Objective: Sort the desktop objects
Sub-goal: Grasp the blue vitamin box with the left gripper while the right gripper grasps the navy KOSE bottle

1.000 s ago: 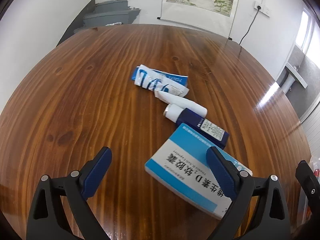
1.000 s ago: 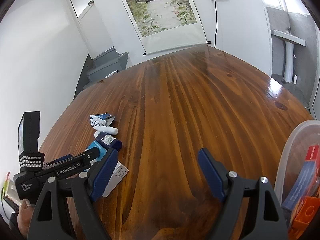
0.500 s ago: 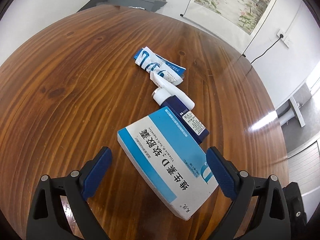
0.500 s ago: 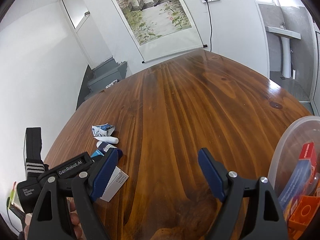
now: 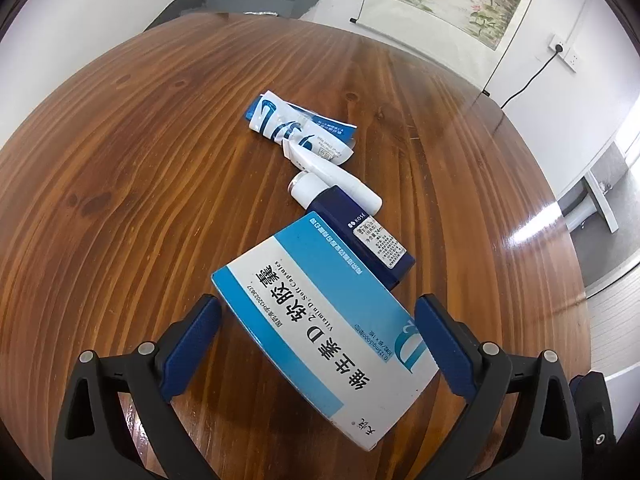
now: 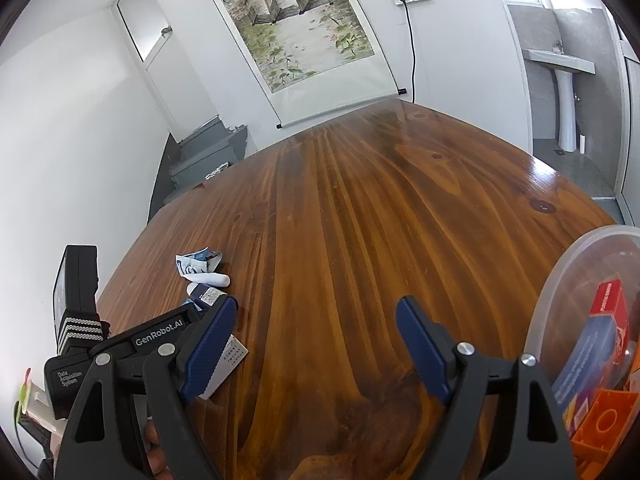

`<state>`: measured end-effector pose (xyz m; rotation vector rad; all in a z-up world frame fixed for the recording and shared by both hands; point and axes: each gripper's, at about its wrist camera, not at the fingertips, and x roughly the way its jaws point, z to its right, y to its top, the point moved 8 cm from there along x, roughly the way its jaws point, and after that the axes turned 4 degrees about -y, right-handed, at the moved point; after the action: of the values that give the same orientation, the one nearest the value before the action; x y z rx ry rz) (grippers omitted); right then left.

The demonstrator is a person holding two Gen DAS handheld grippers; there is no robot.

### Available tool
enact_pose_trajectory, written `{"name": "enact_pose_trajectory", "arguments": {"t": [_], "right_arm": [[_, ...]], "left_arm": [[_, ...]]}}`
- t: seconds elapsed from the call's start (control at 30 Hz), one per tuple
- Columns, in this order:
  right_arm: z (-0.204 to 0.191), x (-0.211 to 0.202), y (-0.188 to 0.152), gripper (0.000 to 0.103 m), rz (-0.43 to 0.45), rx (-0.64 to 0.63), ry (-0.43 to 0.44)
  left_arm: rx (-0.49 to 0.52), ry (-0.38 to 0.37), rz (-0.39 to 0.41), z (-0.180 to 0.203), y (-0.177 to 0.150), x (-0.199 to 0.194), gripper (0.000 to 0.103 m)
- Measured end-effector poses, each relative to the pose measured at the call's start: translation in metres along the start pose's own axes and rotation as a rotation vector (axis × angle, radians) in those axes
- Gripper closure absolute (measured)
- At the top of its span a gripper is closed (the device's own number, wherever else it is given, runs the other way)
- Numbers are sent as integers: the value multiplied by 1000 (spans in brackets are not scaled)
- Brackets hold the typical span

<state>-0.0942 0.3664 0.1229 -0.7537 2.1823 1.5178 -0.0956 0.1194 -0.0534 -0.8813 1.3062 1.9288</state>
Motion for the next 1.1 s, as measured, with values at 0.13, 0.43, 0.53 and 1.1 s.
{"name": "enact_pose_trajectory", "arguments": {"t": [0.13,0.43,0.53,1.1], "right_arm": [[3,-1,0,18,6,13,-9],[2,0,-5,18,0,-2,-27],[2,1,-7,18,-2,-3,-36],[-51,13,-23,18,-88,-172,103]], "left_arm": [[-3,4,24,9,2,-7,4],[109,54,1,22,0,13,0],[158,23,-22,18,2,14,0],[254,-34,-48,-64,12,-4,0]]}}
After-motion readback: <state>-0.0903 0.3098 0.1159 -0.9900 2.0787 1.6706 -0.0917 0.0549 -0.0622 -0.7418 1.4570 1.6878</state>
